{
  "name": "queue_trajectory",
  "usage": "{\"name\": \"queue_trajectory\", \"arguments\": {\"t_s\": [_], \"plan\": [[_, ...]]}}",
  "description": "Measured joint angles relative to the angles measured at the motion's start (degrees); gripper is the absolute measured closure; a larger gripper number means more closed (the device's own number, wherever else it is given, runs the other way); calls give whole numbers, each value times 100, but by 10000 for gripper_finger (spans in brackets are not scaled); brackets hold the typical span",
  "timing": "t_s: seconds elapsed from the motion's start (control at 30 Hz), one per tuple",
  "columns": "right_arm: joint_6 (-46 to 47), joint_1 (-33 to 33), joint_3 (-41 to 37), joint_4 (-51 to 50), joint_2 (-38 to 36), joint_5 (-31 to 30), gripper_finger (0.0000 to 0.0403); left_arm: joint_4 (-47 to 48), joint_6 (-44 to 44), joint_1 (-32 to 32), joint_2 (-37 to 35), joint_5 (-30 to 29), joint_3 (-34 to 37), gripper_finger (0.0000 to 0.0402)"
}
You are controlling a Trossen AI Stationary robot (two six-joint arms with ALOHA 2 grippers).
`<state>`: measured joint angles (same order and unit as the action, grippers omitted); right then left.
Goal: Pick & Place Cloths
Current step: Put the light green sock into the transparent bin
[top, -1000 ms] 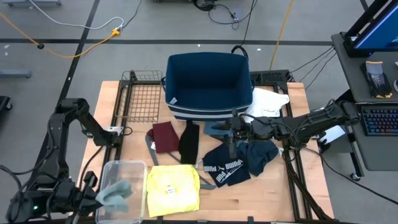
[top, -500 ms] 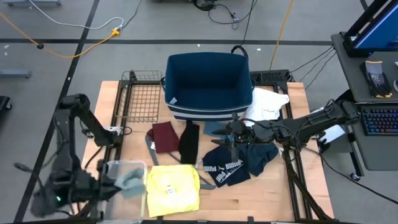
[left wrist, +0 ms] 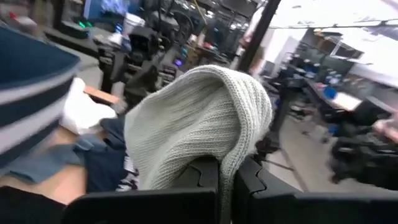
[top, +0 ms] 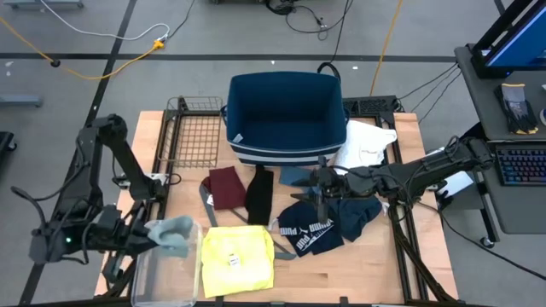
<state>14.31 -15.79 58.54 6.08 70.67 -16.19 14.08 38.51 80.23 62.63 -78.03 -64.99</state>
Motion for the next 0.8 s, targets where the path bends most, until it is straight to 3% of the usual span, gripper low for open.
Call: {"name": "queue_trajectory", "arguments": {"t_s": [0.13,0.23,0.33,0.47,0.57,0.8], "plan": [[0,-2,0,-49,0,0,259,548,948,-46,-195,579,0,401],[0,-2,0,-59,0,0,259,1316,2056,-203,-321,1389,-4,401],[0,-2,0,-59,0,0,259,2510,3808,-412,-399,2445,-7,401],[1,-2,0,-59,0,-9,259,3693,5921,-662,-425,4271,-7,401],[2,-2,0,-57,0,-11,259,3897,6579,-722,-422,5208,-7,401],[139,-2,-2,-54,0,-22,259,4215,7340,-742,-230,5988,-13,401]]}}
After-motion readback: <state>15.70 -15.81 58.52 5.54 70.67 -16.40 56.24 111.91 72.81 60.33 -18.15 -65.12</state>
